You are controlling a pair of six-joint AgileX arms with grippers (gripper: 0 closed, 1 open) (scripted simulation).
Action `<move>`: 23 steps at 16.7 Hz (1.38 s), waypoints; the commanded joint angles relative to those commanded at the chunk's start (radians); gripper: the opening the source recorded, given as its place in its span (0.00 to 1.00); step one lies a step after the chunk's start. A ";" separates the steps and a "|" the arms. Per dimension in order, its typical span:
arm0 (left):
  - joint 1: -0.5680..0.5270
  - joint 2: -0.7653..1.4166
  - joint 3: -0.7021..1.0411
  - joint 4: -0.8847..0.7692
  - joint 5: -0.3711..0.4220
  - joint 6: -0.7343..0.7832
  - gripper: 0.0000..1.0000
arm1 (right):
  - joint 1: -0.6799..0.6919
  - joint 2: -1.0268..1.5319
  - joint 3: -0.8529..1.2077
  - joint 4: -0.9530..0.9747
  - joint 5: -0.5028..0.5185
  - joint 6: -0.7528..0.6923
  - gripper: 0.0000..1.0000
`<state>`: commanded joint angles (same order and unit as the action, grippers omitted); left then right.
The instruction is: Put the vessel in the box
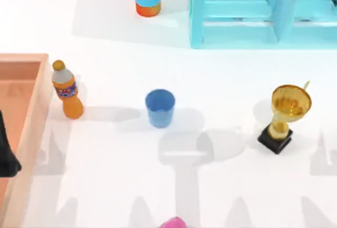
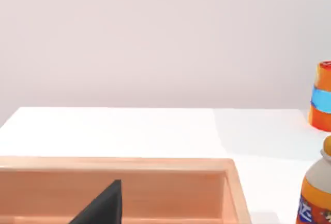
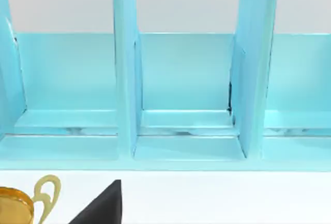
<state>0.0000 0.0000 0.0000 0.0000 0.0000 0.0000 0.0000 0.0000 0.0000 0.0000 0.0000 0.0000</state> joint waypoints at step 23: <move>-0.425 1.534 1.544 -1.013 0.005 -0.389 1.00 | 0.000 0.000 0.000 0.000 0.000 0.000 1.00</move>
<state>-0.4245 1.5336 1.5438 -1.0131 0.0053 -0.3892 0.0000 0.0000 0.0000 0.0000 0.0000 0.0000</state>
